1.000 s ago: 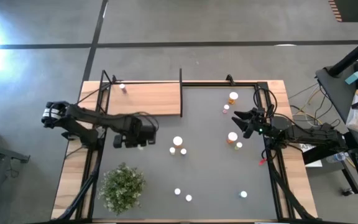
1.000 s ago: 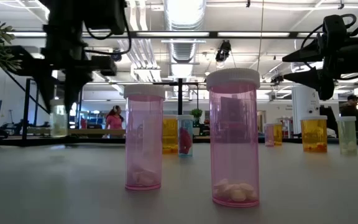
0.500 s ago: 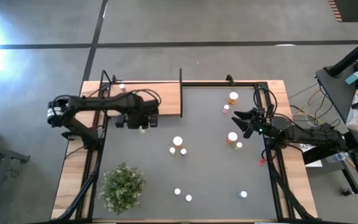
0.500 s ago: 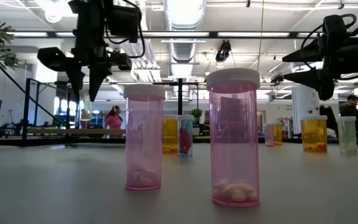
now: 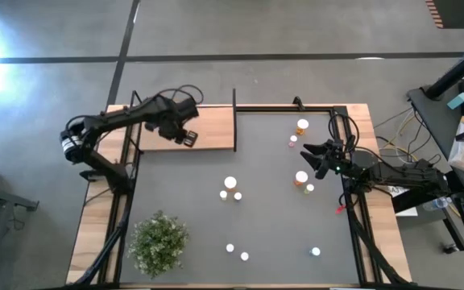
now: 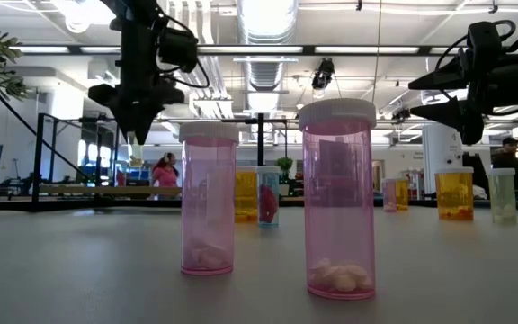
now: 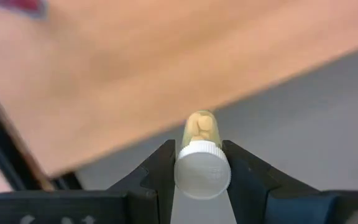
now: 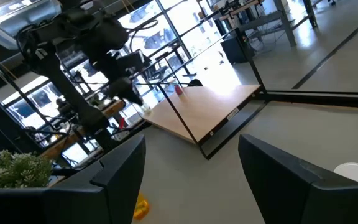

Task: Pick and place medicine bottles onto shelf by color
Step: Put the left yellow pill bottle on the shelf

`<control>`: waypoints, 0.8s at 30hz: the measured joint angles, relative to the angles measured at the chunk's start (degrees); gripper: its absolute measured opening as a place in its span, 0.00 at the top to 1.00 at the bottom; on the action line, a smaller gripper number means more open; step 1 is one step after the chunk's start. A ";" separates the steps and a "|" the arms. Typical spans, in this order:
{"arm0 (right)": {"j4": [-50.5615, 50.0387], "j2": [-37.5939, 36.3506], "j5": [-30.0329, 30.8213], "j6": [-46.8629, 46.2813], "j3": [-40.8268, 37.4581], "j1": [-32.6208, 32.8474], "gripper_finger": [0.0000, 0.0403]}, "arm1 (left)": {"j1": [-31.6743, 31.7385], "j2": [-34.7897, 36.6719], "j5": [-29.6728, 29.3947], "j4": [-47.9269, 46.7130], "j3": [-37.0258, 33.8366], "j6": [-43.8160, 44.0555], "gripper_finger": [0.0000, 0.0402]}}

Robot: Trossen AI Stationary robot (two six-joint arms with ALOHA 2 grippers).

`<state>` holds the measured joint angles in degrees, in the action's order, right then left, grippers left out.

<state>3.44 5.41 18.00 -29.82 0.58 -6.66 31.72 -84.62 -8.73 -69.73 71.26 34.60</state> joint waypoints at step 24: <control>0.00 0.00 0.02 0.00 0.00 0.00 0.39 | 13.58 -12.43 -0.33 2.92 8.78 -23.05 0.76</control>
<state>3.44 5.41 18.02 -29.82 0.58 -6.66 45.30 -97.05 -9.06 -66.81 80.04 11.55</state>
